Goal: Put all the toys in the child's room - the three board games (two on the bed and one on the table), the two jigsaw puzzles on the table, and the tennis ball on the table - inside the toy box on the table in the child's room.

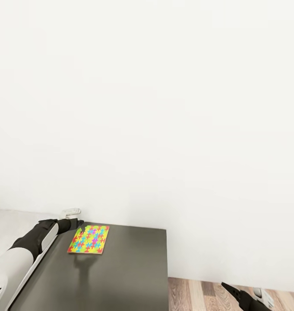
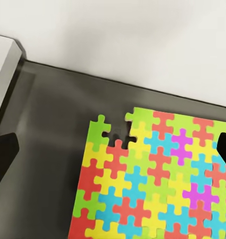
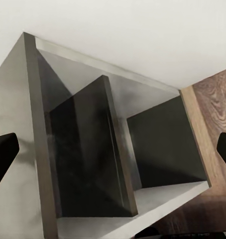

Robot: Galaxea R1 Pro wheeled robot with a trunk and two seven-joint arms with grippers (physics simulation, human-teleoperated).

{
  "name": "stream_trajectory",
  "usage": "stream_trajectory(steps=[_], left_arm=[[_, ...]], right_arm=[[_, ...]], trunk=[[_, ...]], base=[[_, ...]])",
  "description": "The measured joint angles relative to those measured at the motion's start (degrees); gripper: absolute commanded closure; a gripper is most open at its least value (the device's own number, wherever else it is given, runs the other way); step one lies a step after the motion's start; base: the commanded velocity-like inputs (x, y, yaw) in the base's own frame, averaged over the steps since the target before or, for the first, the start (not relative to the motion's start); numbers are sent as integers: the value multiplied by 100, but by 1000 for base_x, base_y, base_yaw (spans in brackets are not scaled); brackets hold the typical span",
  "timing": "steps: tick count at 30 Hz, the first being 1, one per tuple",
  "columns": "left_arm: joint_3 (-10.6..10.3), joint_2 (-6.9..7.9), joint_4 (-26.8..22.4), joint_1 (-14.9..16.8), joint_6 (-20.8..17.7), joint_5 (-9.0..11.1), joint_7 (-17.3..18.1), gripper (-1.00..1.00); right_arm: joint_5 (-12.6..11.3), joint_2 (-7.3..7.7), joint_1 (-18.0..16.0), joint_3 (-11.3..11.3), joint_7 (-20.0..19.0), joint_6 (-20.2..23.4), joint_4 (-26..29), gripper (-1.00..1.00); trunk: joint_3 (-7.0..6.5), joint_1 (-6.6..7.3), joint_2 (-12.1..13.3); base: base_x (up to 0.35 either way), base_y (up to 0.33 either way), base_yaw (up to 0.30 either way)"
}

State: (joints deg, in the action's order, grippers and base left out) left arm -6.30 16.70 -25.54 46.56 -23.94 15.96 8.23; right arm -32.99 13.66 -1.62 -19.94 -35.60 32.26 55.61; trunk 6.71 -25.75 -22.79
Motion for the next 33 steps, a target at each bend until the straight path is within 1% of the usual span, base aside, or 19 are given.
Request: stream_trajectory(steps=[8, 21, 25, 28, 29, 33], left_arm=[[27, 18, -4, -1, 3, 17, 7, -100], [52, 44, -50, 2, 3, 64, 26, -100], [60, 47, -50, 1, -4, 64, 221, -100], [62, 57, -50, 4, -7, 51, 514, -100], [62, 101, -46, 5, -14, 43, 767, -100], [63, 239, -42, 6, -18, 31, 1161, -100]], right_arm=[[1, -3, 0, 6, -2, -87, 0, -100], [2, -3, 0, 9, -3, -97, 0, -100], [2, -3, 0, 9, -3, -98, 0, -100], [2, -3, 0, 9, -3, -102, 0, -100], [2, -3, 0, 9, -3, -103, 0, -100], [2, -3, 0, 9, -3, -105, 0, -100]], trunk=[[76, 0, 0], [198, 0, 0], [236, 0, -1], [264, 0, -1], [274, 0, -1], [312, 0, -1]], base=[[0, 0, 0], [0, 0, 0], [0, 0, 0], [0, 0, 0], [0, 0, 0], [0, 0, 0]])
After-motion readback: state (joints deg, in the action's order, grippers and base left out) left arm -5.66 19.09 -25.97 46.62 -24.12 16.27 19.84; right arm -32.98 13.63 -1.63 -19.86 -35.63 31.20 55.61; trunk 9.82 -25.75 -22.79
